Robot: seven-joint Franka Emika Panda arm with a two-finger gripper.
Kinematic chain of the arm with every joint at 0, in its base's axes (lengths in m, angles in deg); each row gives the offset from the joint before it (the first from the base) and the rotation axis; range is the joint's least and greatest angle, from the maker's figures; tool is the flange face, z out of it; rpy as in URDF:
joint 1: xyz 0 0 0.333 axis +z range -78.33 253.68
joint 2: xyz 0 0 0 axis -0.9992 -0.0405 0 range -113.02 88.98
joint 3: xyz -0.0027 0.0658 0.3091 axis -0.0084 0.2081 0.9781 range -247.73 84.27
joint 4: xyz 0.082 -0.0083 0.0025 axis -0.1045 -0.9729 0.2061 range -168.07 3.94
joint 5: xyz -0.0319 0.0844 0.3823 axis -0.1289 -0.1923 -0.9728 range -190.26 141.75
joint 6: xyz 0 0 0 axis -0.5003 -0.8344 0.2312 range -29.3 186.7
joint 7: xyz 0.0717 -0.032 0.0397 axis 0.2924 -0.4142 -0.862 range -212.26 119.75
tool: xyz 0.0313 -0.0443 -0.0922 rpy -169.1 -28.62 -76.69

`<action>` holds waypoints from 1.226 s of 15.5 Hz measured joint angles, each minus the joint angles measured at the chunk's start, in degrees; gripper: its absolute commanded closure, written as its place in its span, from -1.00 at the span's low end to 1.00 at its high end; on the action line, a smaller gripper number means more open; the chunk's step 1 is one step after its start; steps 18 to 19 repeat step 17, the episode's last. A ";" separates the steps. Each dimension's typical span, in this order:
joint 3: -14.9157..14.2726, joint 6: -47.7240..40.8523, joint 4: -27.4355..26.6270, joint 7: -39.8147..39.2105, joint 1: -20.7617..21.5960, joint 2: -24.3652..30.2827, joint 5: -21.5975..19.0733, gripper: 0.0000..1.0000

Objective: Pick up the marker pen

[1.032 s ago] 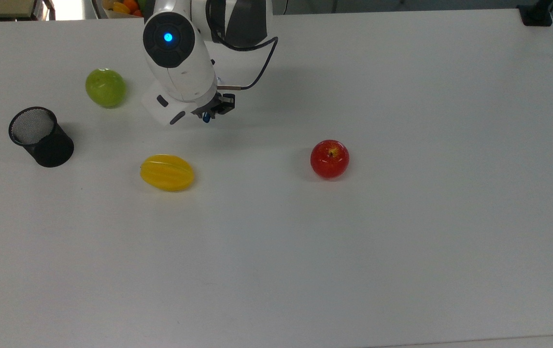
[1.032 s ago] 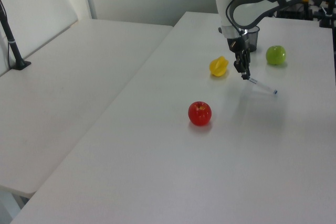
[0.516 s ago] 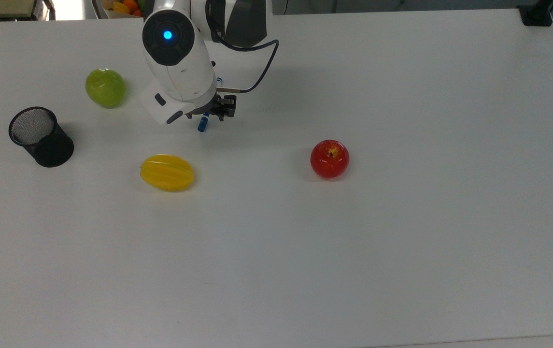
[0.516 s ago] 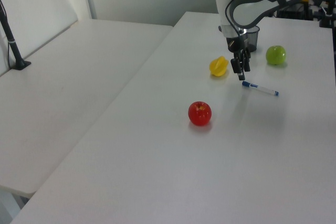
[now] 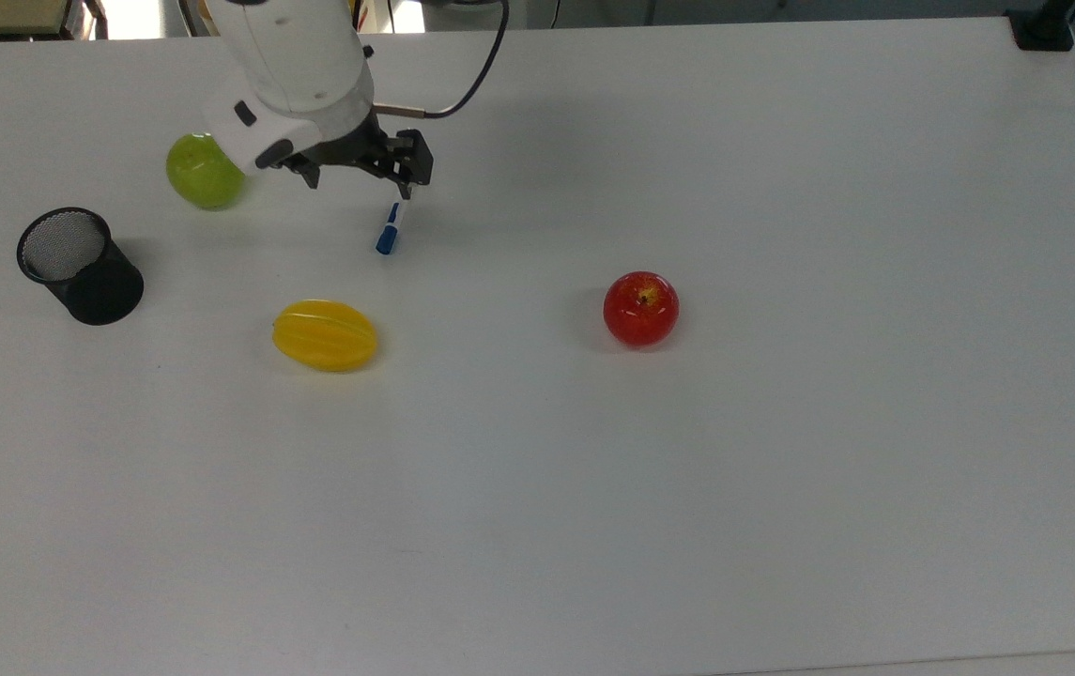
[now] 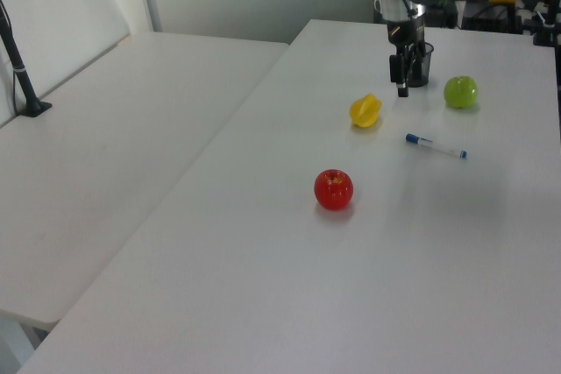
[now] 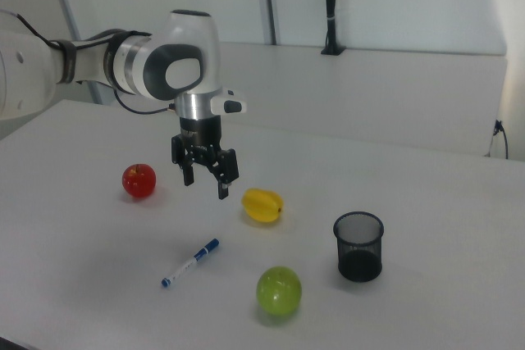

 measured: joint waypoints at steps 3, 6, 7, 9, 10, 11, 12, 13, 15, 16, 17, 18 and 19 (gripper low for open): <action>-0.03 -3.69 0.14 0.01 -1.50 3.96 0.00 -1.00; -0.05 -6.76 0.27 0.01 -3.23 7.83 0.00 -1.00; -0.06 -7.87 0.27 0.01 -3.95 9.11 0.00 -1.00; -0.07 -9.76 0.28 0.01 -5.23 11.15 0.00 -1.00; -0.07 -10.40 0.27 0.01 -5.66 11.99 0.00 -1.00; -0.07 -10.73 0.27 0.01 -5.92 12.65 0.00 -1.00; -0.07 -10.80 0.27 0.01 -6.07 13.02 0.00 -1.00; -0.07 -10.80 0.27 0.01 -6.17 13.20 0.00 -1.00; -0.06 -10.80 0.21 0.01 -6.19 13.20 0.00 -1.00; -0.06 -10.80 0.15 0.01 -6.19 13.20 0.00 -1.00; -0.06 -10.80 0.11 0.01 -6.19 13.20 0.00 -1.00; -0.06 -10.80 0.11 0.01 -6.19 13.20 0.00 -1.00; -0.06 -10.80 0.11 0.01 -6.19 13.20 0.00 -1.00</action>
